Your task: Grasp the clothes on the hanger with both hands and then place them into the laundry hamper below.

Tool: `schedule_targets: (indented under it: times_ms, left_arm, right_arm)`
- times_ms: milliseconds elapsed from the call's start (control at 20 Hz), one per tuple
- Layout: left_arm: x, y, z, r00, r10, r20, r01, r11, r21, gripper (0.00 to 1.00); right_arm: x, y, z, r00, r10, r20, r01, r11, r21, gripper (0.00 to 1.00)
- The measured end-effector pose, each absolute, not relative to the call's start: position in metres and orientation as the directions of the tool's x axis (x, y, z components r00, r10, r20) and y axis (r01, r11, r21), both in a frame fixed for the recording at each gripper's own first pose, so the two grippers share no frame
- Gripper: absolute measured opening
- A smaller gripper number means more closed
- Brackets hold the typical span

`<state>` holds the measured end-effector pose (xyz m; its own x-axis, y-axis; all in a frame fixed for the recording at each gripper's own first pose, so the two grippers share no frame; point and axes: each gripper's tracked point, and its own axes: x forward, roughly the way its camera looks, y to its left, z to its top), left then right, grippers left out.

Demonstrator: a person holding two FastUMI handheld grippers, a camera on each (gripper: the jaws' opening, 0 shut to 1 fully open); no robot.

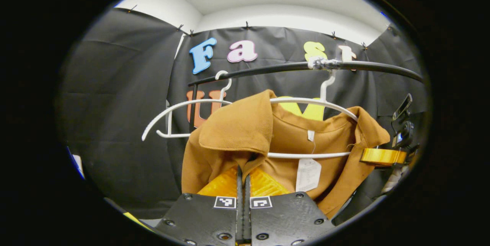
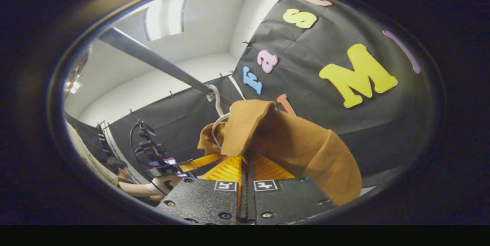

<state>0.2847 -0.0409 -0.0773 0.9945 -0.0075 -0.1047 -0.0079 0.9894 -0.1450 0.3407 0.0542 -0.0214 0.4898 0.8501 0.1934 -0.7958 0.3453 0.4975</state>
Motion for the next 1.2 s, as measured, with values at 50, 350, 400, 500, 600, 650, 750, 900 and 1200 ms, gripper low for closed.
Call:
schedule_targets:
  times_ms: [50,350,400,500,600,650,750,900,1200]
  left_arm:
    - [0.285,-0.038,-0.072,0.995,-0.006,-0.096,-0.008,0.989,-0.150,0.04]
    - [0.289,-0.007,-0.042,0.999,0.006,-0.042,-0.013,0.988,-0.153,0.00]
    - [0.289,-0.001,-0.035,1.000,0.016,-0.026,-0.020,0.988,-0.152,0.00]
    - [0.289,0.011,-0.020,0.999,0.033,0.012,-0.031,0.988,-0.153,0.04]
    - [0.292,0.013,-0.019,1.000,0.017,0.012,-0.015,0.986,-0.166,0.02]
    - [0.293,0.013,-0.023,1.000,0.013,-0.004,-0.013,0.987,-0.159,0.03]
    - [0.295,0.010,-0.031,1.000,0.005,-0.018,-0.008,0.989,-0.148,0.00]
    - [0.300,0.010,-0.040,0.999,-0.012,-0.043,0.003,0.980,-0.199,0.03]
    - [0.305,0.008,-0.046,0.994,-0.101,-0.031,0.090,0.963,-0.253,0.00]
  right_arm:
    - [0.341,0.052,-0.015,0.489,0.844,0.221,-0.793,0.325,0.516,0.03]
    - [0.350,0.033,0.016,0.508,0.791,0.341,-0.775,0.247,0.582,0.03]
    - [0.352,0.028,0.020,0.521,0.777,0.354,-0.768,0.244,0.593,0.02]
    - [0.362,0.019,0.029,0.550,0.738,0.390,-0.748,0.229,0.623,0.03]
    - [0.363,0.014,0.042,0.555,0.716,0.424,-0.748,0.207,0.630,0.03]
    - [0.363,0.013,0.041,0.557,0.718,0.418,-0.752,0.222,0.621,0.03]
    - [0.365,0.012,0.041,0.564,0.717,0.409,-0.754,0.246,0.610,0.02]
    - [0.378,0.004,0.037,0.610,0.684,0.400,-0.724,0.275,0.633,0.02]
    - [0.367,0.002,0.035,0.604,0.697,0.386,-0.723,0.276,0.634,0.03]
